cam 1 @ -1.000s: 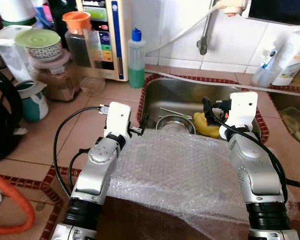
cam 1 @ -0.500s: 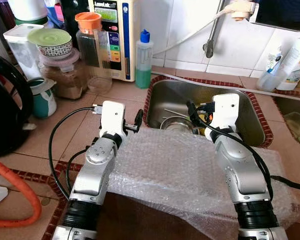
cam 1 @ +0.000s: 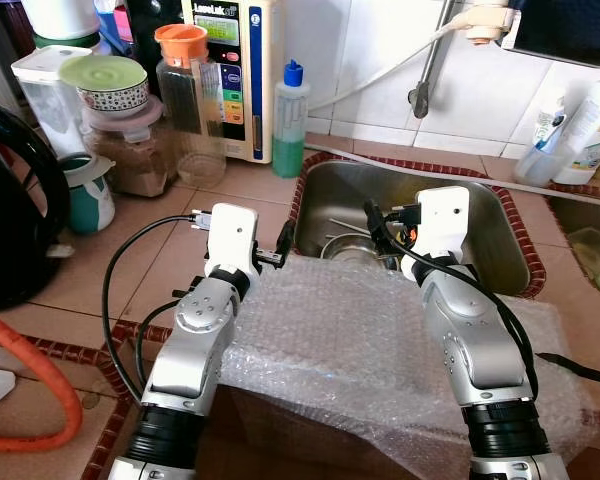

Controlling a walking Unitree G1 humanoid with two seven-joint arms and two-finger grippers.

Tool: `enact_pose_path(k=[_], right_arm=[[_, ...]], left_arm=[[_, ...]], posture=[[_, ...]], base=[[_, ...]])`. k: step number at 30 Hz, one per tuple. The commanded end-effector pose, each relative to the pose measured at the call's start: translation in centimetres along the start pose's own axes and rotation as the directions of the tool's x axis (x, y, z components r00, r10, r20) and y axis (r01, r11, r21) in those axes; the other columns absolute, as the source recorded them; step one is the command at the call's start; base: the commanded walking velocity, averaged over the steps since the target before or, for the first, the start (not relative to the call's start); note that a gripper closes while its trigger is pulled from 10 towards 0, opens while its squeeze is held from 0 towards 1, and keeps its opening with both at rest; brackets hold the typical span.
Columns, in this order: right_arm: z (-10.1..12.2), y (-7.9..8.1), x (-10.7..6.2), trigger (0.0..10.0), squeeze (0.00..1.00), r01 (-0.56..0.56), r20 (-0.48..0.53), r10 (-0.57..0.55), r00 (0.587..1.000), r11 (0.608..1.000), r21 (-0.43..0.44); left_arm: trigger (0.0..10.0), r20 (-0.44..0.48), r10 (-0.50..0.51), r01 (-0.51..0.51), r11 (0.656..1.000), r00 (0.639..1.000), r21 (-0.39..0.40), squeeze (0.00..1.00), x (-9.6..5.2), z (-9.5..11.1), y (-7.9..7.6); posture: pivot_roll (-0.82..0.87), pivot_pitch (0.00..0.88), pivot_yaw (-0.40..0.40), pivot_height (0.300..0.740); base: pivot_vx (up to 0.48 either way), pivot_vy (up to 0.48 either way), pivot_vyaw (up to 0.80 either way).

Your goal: Kitchen organization

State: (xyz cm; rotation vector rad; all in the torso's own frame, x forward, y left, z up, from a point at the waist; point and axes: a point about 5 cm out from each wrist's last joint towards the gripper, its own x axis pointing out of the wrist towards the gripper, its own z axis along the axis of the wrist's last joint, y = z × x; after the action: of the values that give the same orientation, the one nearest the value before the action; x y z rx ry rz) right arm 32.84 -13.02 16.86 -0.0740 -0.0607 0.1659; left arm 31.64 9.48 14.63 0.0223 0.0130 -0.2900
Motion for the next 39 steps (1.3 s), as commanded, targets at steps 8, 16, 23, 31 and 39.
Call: enact_pose_path(k=[8, 16, 23, 31, 39], right_arm=[[1.0, -0.7, 0.1, 10.0, 0.00, 0.021, 0.041, -0.019, 0.999, 0.999, -0.036], [1.1, -1.2, -0.3, 10.0, 0.00, 0.016, 0.038, -0.014, 0.999, 0.998, -0.054], [0.9, -1.2, -0.5, 10.0, 0.00, 0.018, 0.027, -0.017, 0.999, 0.999, -0.050], [0.9, -1.2, -0.4, 10.0, 0.00, 0.014, 0.025, -0.013, 1.000, 0.999, -0.047], [1.0, -1.1, -0.3, 10.0, 0.00, 0.013, 0.026, -0.012, 1.000, 0.999, -0.043]], left_arm=[[10.0, 0.008, -0.011, 0.011, 1.000, 1.000, 0.000, 0.00, -0.2, 0.4, -0.1], [10.0, 0.009, 0.007, -0.007, 1.000, 1.000, 0.005, 0.00, -0.6, 0.4, 0.3], [10.0, -0.007, 0.035, -0.035, 0.999, 0.999, 0.009, 0.00, -0.8, 0.1, 0.7], [10.0, 0.006, 0.047, -0.047, 0.999, 0.999, -0.025, 0.00, -0.9, 0.8, 1.0], [10.0, -0.002, 0.049, -0.049, 0.999, 0.999, -0.023, 0.00, -0.9, 0.8, 1.0]], posture=[[0.06, 0.000, -0.052, 0.740], [0.06, 0.000, -0.054, 0.740], [0.06, 0.000, -0.057, 0.740], [0.06, 0.000, -0.060, 0.740], [0.07, 0.000, -0.057, 0.740]], base=[[0.000, -0.323, 0.00], [0.000, -0.319, 0.00], [0.000, 0.000, 0.00], [0.000, 0.000, 0.00], [0.000, 0.000, 0.00]])
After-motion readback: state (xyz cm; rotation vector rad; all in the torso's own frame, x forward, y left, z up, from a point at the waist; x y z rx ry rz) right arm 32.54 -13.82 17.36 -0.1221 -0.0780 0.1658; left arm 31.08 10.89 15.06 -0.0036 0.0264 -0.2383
